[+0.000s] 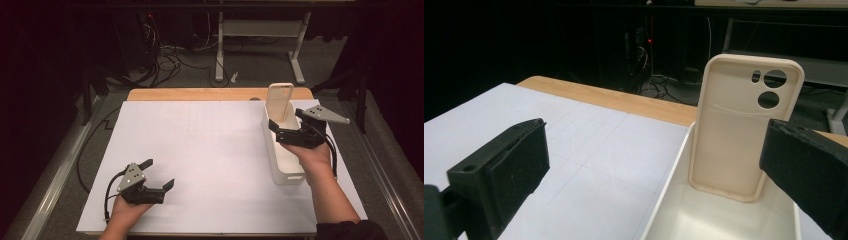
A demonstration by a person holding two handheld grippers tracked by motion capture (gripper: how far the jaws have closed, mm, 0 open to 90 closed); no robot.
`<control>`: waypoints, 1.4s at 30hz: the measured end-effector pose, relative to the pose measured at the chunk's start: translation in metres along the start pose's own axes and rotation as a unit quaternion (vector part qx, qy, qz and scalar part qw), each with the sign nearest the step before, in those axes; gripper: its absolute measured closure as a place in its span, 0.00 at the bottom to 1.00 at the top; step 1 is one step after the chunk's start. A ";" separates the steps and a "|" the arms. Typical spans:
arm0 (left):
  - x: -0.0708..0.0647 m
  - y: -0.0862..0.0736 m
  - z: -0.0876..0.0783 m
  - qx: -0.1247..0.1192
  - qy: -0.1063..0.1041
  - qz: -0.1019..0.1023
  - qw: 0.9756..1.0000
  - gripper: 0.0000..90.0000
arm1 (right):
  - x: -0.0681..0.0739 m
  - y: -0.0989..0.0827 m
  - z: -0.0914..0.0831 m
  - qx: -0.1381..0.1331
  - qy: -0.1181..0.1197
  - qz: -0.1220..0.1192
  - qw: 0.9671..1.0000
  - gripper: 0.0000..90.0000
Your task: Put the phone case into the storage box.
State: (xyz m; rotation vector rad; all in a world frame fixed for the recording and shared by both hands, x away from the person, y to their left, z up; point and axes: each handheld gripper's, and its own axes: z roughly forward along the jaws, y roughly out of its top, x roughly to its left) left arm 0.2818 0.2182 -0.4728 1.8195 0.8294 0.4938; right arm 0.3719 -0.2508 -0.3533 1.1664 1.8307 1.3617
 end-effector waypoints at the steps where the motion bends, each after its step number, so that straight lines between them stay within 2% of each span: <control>1: 0.000 0.000 0.000 0.000 0.000 0.000 1.000 0.00 | 0.000 -0.001 -0.003 -0.002 0.000 -0.003 1.000 0.00; 3: 0.001 0.000 -0.001 -0.001 -0.001 -0.003 1.000 0.00 | 0.000 -0.003 -0.009 -0.007 0.001 -0.002 1.000 0.00; 10: 0.002 0.000 -0.003 -0.003 -0.001 -0.005 1.000 0.00 | 0.002 -0.016 -0.027 0.000 0.003 -0.019 1.000 0.00; 19: 0.003 0.000 -0.004 -0.003 0.001 -0.007 1.000 0.00 | 0.003 -0.046 -0.054 -0.009 0.021 -0.033 0.999 0.00; 23: 0.002 0.001 -0.004 -0.004 0.000 -0.007 1.000 0.00 | 0.002 -0.058 -0.067 -0.022 0.018 -0.028 0.999 0.00; 27: 0.001 0.001 -0.004 -0.002 -0.001 -0.006 1.000 0.00 | 0.001 -0.072 -0.083 -0.025 0.006 -0.038 0.999 0.00; 35: -0.002 0.002 -0.006 -0.001 -0.002 -0.003 1.000 0.00 | -0.004 -0.096 -0.106 -0.040 -0.011 -0.032 0.999 0.00; 42: -0.001 0.002 -0.005 0.001 0.001 -0.003 1.000 0.00 | -0.005 -0.108 -0.107 -0.029 -0.010 -0.035 0.999 0.00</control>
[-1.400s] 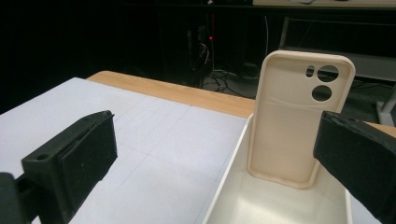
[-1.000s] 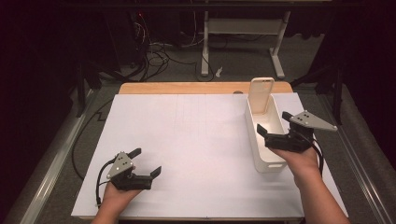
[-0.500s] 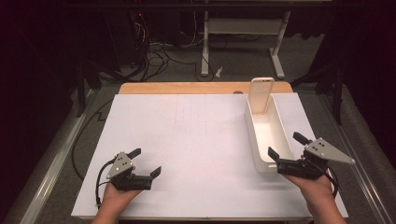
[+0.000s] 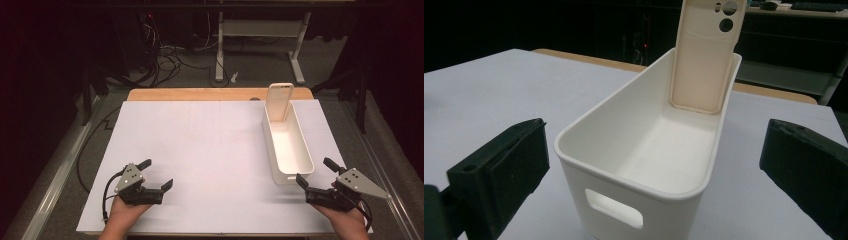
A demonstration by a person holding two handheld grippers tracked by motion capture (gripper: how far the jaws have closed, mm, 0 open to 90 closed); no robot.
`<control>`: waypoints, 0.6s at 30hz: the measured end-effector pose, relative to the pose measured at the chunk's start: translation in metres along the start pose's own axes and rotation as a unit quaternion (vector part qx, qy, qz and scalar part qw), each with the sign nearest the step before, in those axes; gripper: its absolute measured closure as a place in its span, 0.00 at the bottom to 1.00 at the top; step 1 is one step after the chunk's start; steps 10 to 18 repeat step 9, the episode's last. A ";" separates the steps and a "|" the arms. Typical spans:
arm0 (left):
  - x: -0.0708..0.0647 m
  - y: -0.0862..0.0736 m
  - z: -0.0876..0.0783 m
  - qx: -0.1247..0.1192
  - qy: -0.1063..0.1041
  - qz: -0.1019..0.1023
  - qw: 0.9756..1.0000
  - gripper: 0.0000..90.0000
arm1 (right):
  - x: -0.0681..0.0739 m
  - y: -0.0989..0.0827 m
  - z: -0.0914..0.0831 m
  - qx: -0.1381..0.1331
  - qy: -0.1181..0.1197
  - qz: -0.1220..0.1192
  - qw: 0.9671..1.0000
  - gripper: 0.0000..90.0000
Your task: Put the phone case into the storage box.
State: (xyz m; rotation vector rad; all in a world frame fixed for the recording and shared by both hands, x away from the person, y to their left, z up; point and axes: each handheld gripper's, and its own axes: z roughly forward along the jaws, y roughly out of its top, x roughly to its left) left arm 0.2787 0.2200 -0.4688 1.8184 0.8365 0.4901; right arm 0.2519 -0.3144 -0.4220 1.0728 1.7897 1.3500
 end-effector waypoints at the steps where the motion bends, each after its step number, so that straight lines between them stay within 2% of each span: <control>1: 0.000 0.000 0.000 0.000 0.000 0.000 1.000 0.00 | 0.000 0.000 0.000 0.000 -0.001 0.000 1.000 0.00; 18: 0.000 0.000 -0.001 0.003 0.001 0.003 1.000 0.00 | 0.001 0.000 -0.002 -0.004 -0.001 -0.003 1.000 0.00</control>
